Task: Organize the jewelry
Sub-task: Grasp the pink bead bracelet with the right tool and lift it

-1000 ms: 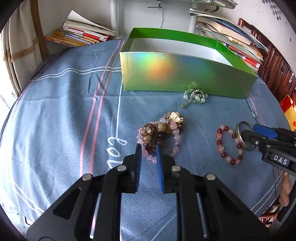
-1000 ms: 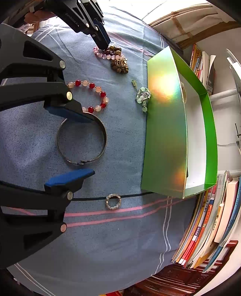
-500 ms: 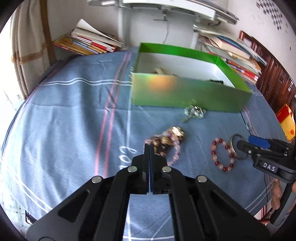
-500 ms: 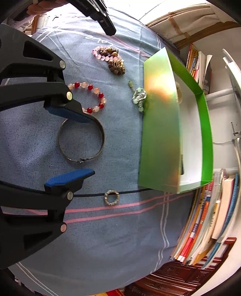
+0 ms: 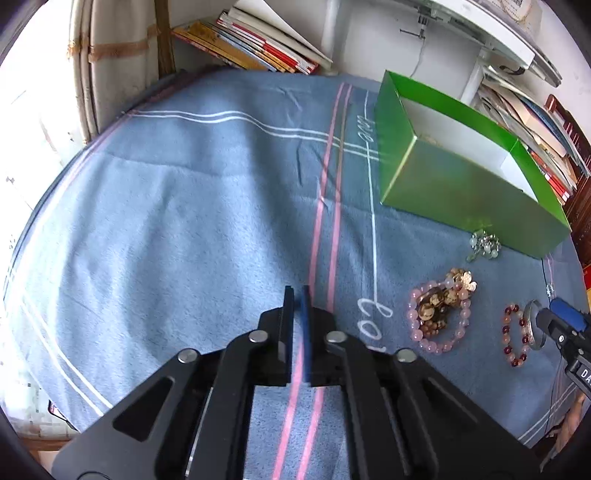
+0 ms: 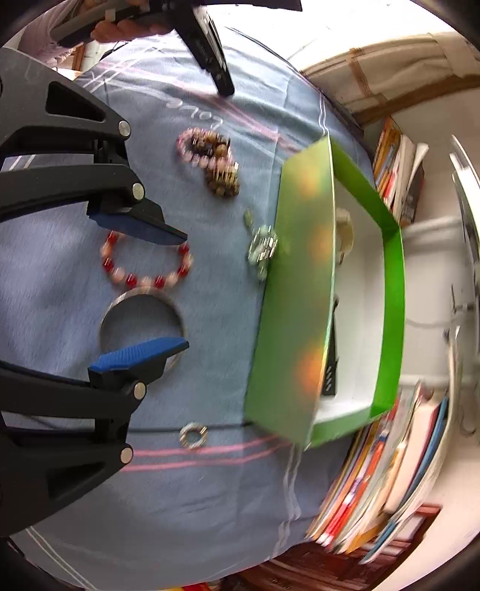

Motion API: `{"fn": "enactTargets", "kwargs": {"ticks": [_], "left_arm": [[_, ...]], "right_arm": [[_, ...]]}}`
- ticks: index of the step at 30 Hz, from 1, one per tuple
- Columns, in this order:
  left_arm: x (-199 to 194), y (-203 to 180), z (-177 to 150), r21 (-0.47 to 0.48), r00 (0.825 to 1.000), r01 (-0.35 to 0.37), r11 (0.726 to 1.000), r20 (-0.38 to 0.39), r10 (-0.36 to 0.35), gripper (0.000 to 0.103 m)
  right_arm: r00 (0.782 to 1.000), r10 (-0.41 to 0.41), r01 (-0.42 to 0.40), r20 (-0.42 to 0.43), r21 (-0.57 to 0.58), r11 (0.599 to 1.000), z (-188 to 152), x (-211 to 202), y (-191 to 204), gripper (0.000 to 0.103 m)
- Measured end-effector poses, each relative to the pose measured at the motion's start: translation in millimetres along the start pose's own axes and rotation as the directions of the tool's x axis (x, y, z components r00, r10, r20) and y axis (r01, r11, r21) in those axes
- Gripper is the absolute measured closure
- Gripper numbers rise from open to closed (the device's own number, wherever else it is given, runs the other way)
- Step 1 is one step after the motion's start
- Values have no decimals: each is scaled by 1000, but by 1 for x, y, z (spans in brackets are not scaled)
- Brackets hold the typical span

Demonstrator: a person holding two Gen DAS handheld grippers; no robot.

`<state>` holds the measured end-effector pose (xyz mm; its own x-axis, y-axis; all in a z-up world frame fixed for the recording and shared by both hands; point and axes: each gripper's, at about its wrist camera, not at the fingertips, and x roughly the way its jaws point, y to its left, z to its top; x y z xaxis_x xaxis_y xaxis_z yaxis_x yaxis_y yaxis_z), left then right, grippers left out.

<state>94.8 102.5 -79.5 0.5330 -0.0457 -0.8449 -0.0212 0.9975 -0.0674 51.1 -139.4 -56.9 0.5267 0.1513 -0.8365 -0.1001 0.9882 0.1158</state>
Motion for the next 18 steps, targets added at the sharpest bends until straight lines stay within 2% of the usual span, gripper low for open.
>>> {"fn": "enactTargets", "kwargs": {"ticks": [2, 4, 6, 10, 15, 18], "left_arm": [[2, -4, -3, 13, 1000, 9, 1000, -5, -9, 83], [3, -7, -3, 23, 1000, 5, 1000, -9, -4, 81], [4, -9, -6, 28, 1000, 0, 1000, -10, 0, 79], [2, -8, -8, 36, 1000, -24, 999, -4, 24, 71], [3, -3, -7, 34, 1000, -26, 999, -8, 26, 66], [3, -1, -8, 41, 1000, -21, 999, -7, 21, 64]], "right_arm": [[1000, 24, -24, 0, -31, 999, 5, 3, 14, 52], [999, 52, -53, -11, -63, 997, 12, 8, 30, 52], [997, 78, -80, -31, -98, 992, 17, 16, 48, 63], [988, 125, -138, -94, -142, 980, 22, 37, 78, 70], [984, 113, -136, -138, -170, 976, 19, 51, 97, 92], [986, 118, -138, -118, -179, 974, 21, 43, 97, 95]]}}
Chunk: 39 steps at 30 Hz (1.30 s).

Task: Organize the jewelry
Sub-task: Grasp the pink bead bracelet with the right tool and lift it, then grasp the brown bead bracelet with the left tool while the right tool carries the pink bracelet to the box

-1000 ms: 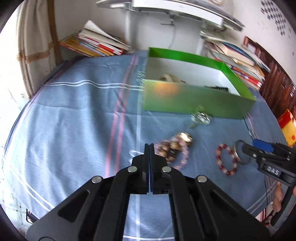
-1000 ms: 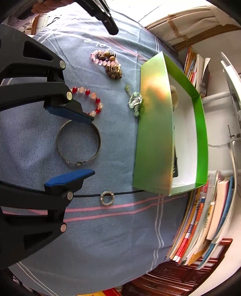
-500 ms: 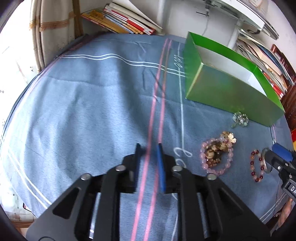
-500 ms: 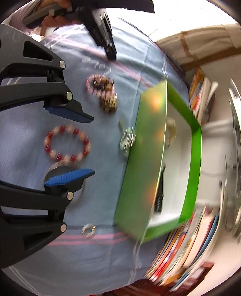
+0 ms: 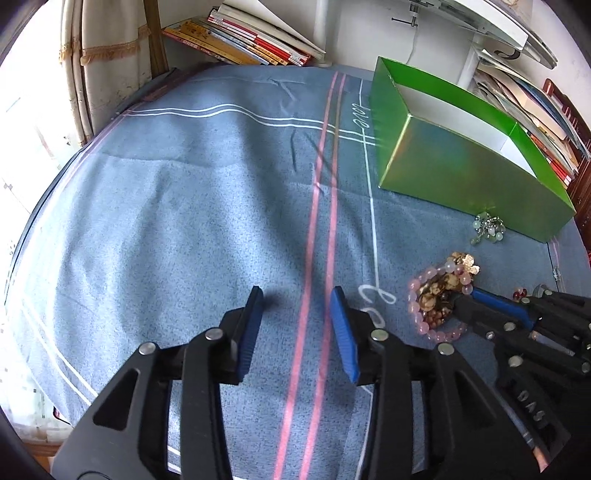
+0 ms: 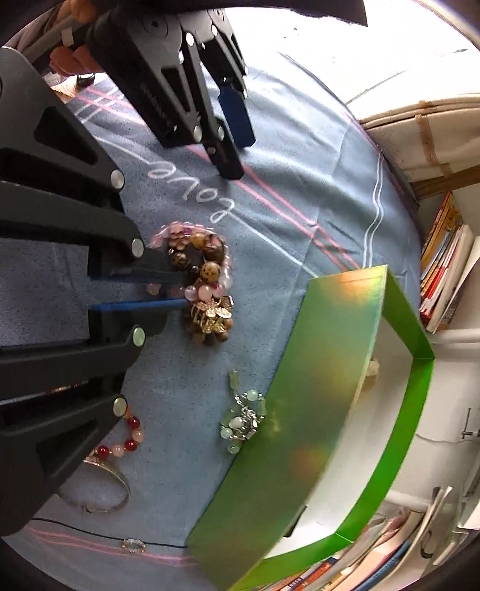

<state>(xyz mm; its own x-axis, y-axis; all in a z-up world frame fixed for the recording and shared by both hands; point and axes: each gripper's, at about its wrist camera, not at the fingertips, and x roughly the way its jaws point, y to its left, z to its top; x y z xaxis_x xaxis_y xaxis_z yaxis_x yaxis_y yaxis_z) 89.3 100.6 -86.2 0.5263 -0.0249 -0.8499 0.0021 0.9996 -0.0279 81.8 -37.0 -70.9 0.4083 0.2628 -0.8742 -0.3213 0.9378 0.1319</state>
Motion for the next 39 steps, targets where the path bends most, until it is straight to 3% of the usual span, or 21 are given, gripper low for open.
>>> {"fn": "enactTargets", "kwargs": {"ticks": [5, 13, 24, 30, 33, 38, 39], "left_arm": [[0, -4, -1, 7, 1000, 9, 1000, -1, -9, 60], [1, -26, -2, 54, 999, 31, 998, -8, -31, 59], [4, -90, 1, 158, 990, 138, 978, -33, -135, 59], [7, -103, 20, 79, 987, 157, 984, 2, -158, 59], [16, -109, 25, 74, 993, 119, 990, 4, -120, 59], [25, -111, 23, 98, 995, 99, 990, 0, -99, 69], [24, -111, 22, 101, 995, 98, 990, 3, -99, 81]], "right_arm": [[994, -19, 16, 105, 34, 999, 6, -39, -16, 95], [960, -159, 121, 232, 169, 978, 3, -102, -74, 95], [957, -272, 219, 106, 353, 909, -47, -87, -152, 95], [960, -258, 202, 111, 370, 907, -59, -87, -159, 95], [960, -256, 198, 115, 366, 909, -62, -90, -159, 95], [961, -258, 203, 103, 375, 904, -64, -87, -163, 95], [961, -258, 203, 101, 379, 903, -64, -86, -163, 95]]}}
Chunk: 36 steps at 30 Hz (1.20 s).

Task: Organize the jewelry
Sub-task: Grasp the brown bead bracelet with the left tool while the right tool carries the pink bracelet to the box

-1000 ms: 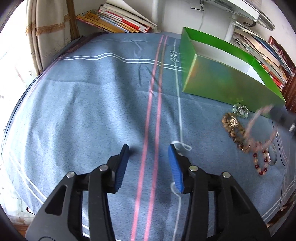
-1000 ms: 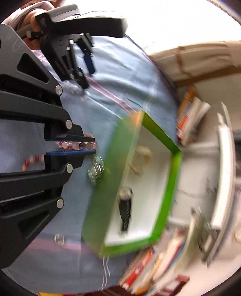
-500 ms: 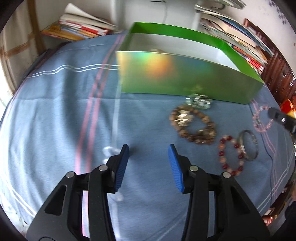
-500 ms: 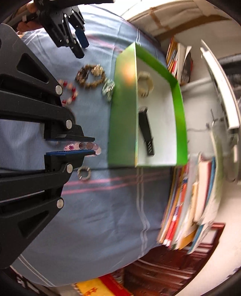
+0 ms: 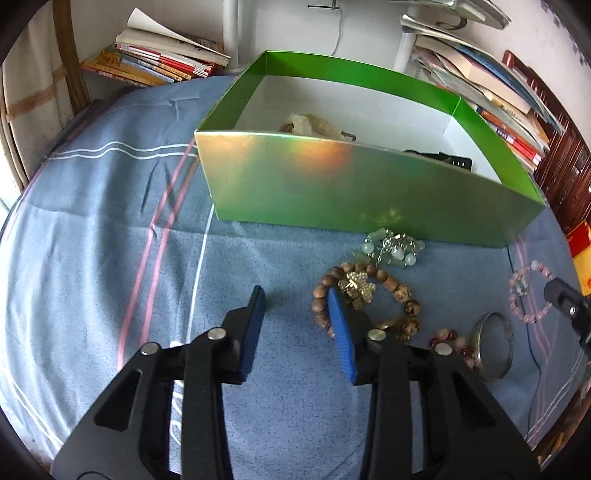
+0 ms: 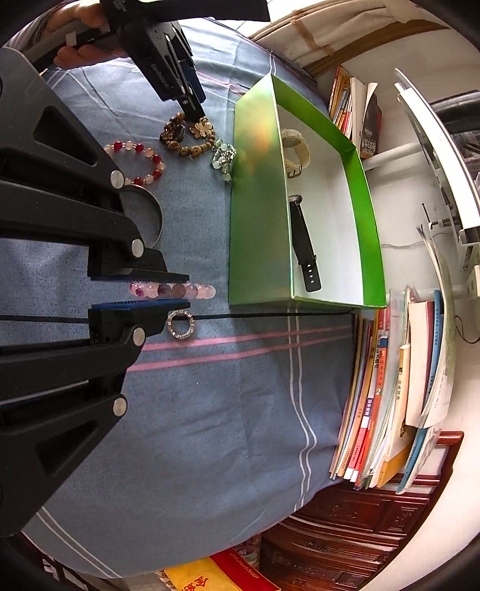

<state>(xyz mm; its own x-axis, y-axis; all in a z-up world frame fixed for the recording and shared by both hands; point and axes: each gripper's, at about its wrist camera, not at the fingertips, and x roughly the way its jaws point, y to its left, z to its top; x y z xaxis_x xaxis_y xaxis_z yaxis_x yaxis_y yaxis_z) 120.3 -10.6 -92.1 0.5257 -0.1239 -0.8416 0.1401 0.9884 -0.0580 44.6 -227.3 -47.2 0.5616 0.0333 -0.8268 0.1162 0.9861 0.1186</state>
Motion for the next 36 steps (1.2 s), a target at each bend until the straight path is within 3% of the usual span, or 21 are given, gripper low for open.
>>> {"fn": "enactTargets", "kwargs": {"ticks": [2, 7, 13, 23, 27, 33, 36], "left_arm": [[-1, 2, -2, 0, 999, 37, 999, -8, -37, 95], [-8, 8, -5, 1, 999, 35, 999, -9, -35, 95], [-42, 10, 4, 25, 996, 65, 998, 58, -67, 95], [-97, 20, 36, 30, 980, 92, 995, 172, -96, 95], [-101, 23, 37, 21, 980, 85, 996, 177, -88, 95], [-85, 20, 34, 28, 987, 96, 995, 126, -99, 95], [-91, 16, 45, 49, 985, 87, 995, 146, -93, 95]], "right_arm": [[1000, 2, -2, -2, 2, 1000, -1, 1, 1, 95], [1000, 19, -19, -8, -7, 1000, -3, 4, 7, 95], [999, 37, -37, 8, -22, 999, -1, -3, 15, 95], [989, 83, -76, 123, -59, 995, 21, -45, 30, 95], [985, 101, -91, 143, -78, 993, 26, -51, 37, 95], [988, 131, -124, 79, -95, 988, 24, -32, 49, 95], [985, 133, -118, 114, -122, 985, 36, -42, 56, 95]]}}
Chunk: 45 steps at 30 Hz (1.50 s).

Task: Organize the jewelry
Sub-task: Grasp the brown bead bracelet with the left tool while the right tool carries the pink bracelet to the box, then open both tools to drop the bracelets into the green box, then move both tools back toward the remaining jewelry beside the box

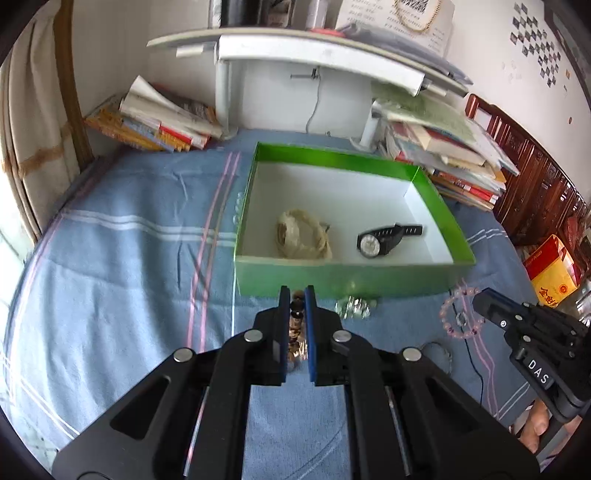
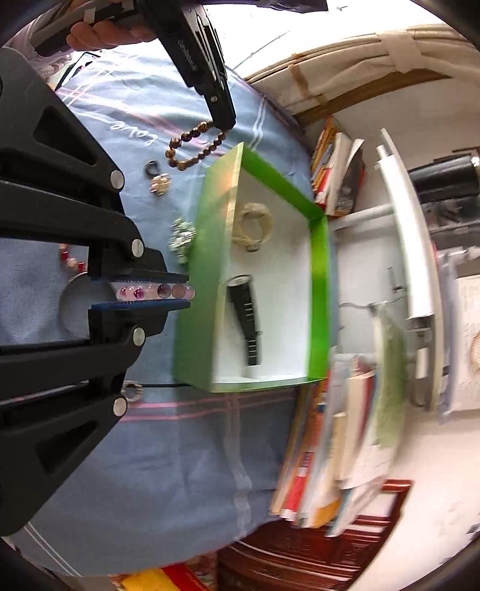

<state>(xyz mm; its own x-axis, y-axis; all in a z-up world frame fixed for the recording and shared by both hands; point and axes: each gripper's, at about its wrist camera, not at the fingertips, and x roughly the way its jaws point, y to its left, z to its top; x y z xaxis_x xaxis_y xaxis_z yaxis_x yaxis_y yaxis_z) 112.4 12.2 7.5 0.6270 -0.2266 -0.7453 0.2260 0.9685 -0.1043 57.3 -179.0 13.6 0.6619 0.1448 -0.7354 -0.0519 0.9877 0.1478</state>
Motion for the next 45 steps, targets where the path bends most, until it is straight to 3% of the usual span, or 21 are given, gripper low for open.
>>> {"fn": "enactTargets", "kwargs": {"ticks": [4, 8, 13, 21, 22, 23, 24, 26, 29, 32, 34, 38, 45], "left_arm": [[-15, -8, 27, 37, 998, 0, 999, 64, -2, 95], [-11, -11, 61, 46, 995, -7, 999, 105, 2, 95], [39, 1, 83, 17, 997, -46, 999, 67, 45, 95], [95, 23, 80, -24, 994, -113, 993, -15, 113, 94], [99, 23, 78, -17, 993, -115, 993, -29, 115, 94], [100, 23, 77, -17, 993, -119, 993, -30, 118, 91], [98, 23, 76, -15, 993, -118, 993, -28, 118, 80], [87, 22, 70, -12, 993, -121, 993, -12, 120, 67], [56, 22, 49, -27, 985, -170, 985, 23, 171, 61], [22, 17, 7, -41, 975, -206, 978, 76, 209, 39], [13, 13, -24, -32, 971, -223, 974, 75, 225, 36], [23, 7, -71, 31, 966, -258, 966, -19, 259, 36], [18, 9, -90, 55, 962, -270, 961, -16, 271, 28]], "right_arm": [[996, -1, 4, 93, -31, 1000, 32, -16, 7, 95], [992, 9, -7, 123, -17, 1000, 60, -6, 5, 95], [999, -25, 24, 39, 23, 999, 72, 46, -8, 95], [994, -72, 78, -83, 72, 994, 61, 111, -27, 94], [993, -79, 86, -85, 80, 993, 61, 113, -29, 91], [993, -82, 90, -87, 84, 992, 60, 113, -30, 79], [993, -78, 86, -86, 89, 992, 60, 110, -30, 64], [996, -72, 77, -58, 97, 992, 57, 96, -31, 55], [995, -92, 94, -29, 63, 994, 46, 65, -27, 55], [998, -64, 64, -8, 50, 997, 18, 33, -23, 55], [999, -21, 22, -35, 50, 998, -7, 23, -19, 55], [991, 32, -29, -130, 26, 999, -42, 30, -6, 55], [973, 53, -58, -226, -17, 998, -68, 38, 16, 55]]}}
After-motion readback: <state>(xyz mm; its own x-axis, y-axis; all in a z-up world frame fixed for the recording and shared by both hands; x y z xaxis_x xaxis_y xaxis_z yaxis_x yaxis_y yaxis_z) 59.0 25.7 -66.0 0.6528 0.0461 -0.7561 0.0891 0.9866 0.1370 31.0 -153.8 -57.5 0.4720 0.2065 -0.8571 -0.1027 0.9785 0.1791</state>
